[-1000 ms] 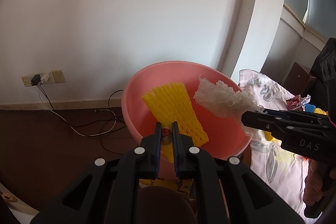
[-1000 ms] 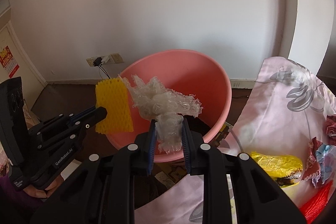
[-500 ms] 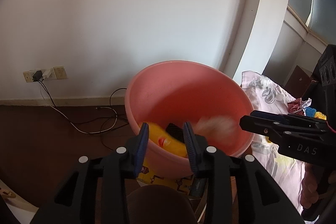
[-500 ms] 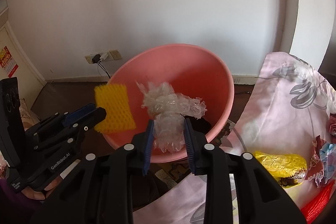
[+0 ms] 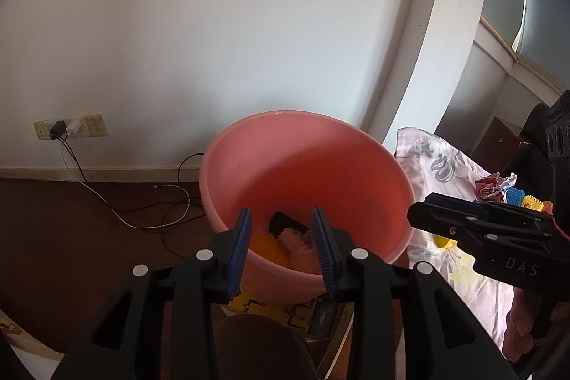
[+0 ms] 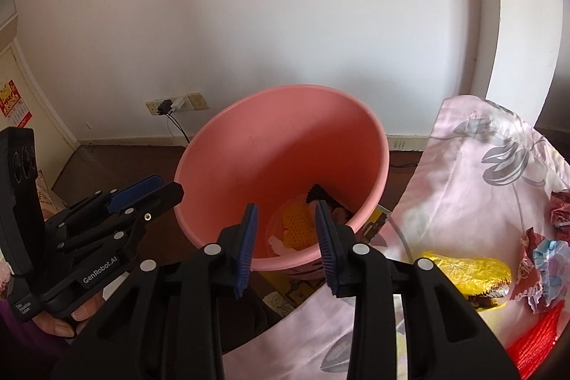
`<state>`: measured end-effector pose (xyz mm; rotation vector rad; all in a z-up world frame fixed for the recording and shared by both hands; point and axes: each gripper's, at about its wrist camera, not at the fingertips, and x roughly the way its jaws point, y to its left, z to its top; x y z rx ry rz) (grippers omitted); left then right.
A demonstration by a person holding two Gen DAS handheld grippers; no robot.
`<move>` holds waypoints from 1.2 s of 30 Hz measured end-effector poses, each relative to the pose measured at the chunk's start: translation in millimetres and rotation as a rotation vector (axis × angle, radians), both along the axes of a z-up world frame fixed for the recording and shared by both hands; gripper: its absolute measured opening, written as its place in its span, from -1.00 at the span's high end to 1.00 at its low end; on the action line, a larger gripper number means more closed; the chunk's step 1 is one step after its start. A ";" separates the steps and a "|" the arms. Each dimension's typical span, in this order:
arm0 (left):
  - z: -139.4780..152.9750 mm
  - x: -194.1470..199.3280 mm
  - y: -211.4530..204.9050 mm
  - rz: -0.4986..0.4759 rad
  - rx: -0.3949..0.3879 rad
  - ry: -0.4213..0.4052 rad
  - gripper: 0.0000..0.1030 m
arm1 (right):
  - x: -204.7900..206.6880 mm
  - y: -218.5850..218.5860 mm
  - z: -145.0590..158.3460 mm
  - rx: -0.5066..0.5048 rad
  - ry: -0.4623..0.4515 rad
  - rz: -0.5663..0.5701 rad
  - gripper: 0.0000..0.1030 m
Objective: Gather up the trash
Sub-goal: 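Move both open tools back over the remaining trash on the table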
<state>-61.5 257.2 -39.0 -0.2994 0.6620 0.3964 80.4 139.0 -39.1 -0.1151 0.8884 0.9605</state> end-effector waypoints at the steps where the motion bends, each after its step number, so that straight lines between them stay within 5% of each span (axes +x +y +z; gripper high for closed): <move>1: 0.7 0.8 -1.1 -0.004 0.000 -0.001 0.34 | -0.8 -2.7 0.9 0.004 0.001 -0.005 0.34; 24: 16.9 38.4 -79.8 -0.201 -0.002 -0.023 0.19 | -25.6 -118.5 23.7 -0.017 -0.101 -0.156 0.34; 36: 23.1 74.7 -133.8 -0.332 0.005 -0.023 0.13 | -29.1 -201.6 19.7 -0.047 -0.137 -0.326 0.34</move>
